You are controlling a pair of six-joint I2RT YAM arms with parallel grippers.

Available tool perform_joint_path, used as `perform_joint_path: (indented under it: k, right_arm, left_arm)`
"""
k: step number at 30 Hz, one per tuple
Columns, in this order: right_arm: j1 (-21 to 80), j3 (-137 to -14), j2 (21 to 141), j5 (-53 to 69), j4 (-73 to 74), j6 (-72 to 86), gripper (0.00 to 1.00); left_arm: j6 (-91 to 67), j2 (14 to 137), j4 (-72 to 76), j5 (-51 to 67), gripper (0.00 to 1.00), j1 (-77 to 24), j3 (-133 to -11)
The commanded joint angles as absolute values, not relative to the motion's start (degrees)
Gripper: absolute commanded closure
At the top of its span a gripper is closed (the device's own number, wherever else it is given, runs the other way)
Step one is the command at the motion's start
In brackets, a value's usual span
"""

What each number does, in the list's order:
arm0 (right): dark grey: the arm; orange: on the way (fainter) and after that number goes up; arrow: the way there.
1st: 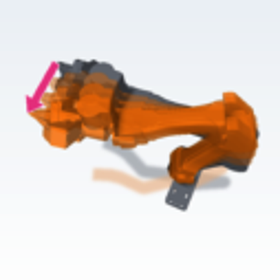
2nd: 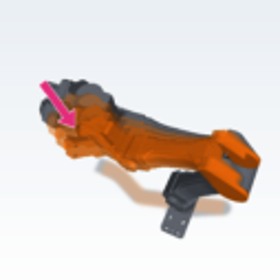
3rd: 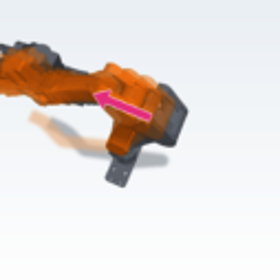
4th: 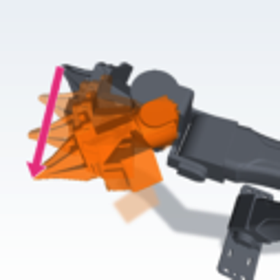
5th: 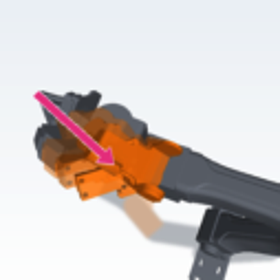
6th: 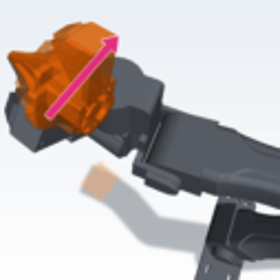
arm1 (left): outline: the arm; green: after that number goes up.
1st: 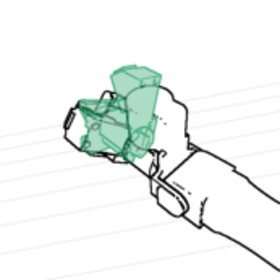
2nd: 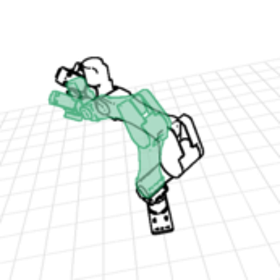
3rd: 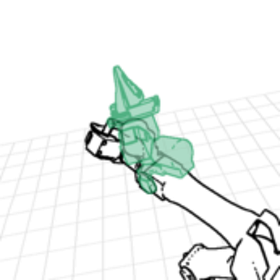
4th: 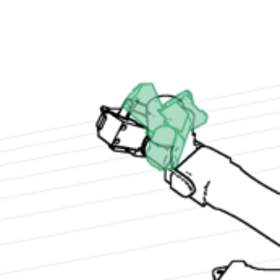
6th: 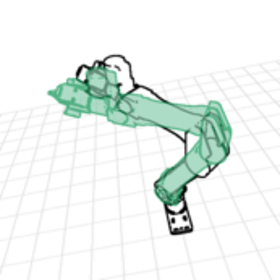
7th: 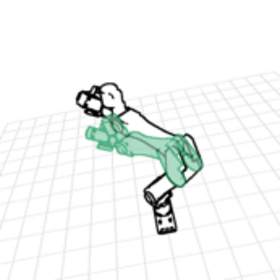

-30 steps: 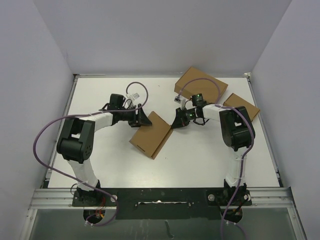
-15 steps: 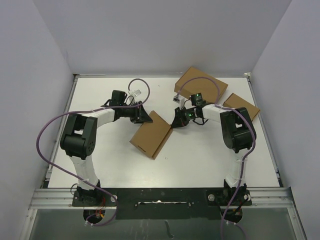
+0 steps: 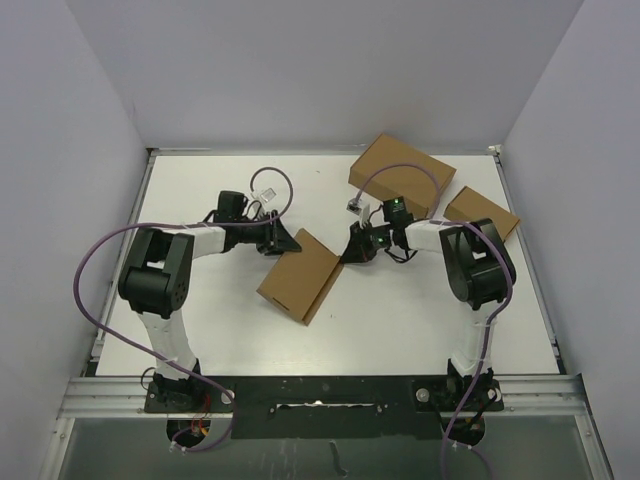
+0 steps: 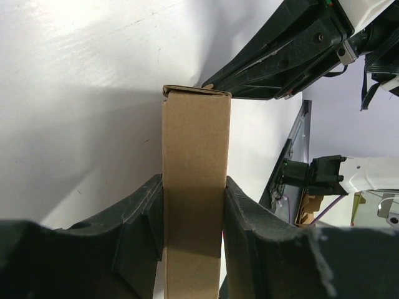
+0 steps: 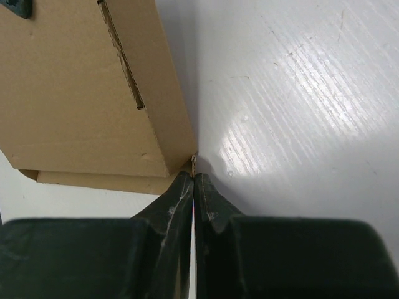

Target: Fold the paper box

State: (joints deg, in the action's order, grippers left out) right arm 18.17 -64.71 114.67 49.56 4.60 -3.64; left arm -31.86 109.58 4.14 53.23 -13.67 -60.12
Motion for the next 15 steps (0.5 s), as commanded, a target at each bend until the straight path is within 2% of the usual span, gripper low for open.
perform_joint_path:
  k: [1, 15]
  right_arm:
    - [18.0, -62.6, 111.0, 50.9, -1.8, -0.6, 1.00]
    - [17.6, -53.8, 106.3, 49.8, -14.6, 3.7, 1.00]
  left_arm:
    - [-33.0, 108.6, 11.8, 53.8, 0.81, -12.3, -58.4]
    - [-37.7, 107.2, 21.1, 53.9, 0.84, -9.7, -51.2]
